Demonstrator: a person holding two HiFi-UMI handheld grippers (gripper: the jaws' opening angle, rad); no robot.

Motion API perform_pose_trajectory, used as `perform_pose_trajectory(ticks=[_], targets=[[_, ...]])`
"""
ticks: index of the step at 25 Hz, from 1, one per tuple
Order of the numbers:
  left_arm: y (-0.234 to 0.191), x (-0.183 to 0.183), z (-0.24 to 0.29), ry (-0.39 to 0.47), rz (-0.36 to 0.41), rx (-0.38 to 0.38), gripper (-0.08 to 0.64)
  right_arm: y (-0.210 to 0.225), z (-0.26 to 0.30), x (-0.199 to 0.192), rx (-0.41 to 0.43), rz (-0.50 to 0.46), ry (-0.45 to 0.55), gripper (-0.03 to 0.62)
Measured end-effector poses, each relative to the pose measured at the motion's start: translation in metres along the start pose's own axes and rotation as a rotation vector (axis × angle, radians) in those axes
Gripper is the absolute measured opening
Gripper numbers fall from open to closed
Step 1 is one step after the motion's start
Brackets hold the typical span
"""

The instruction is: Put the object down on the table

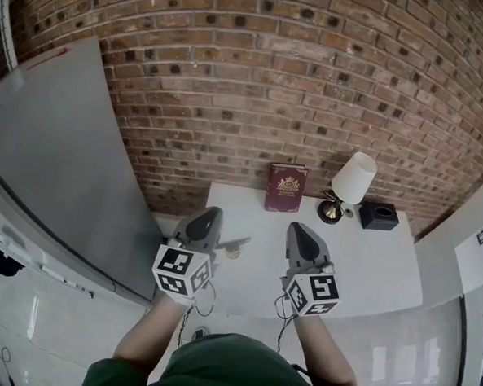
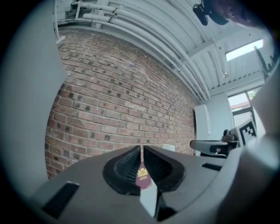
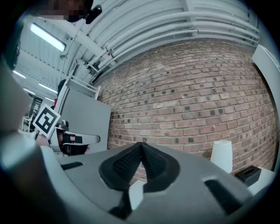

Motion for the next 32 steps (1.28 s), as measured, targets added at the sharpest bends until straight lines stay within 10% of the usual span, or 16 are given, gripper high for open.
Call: perform_pose_trajectory(ticks=[32], targets=[[0.011, -0.008, 0.014, -0.022, 0.022, 0.014, 0.021, 0.019, 0.001, -0.004, 0.018, 0.030, 0.006, 0.002]])
Point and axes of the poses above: the fingertips, and each gripper's own axes: z forward along the fingers, y to its right, x out of its top, the point moved 6 cm from there along -z, backward along the fingers, and after that the axes turned 9 degrees about z, right-handed, at the moved point
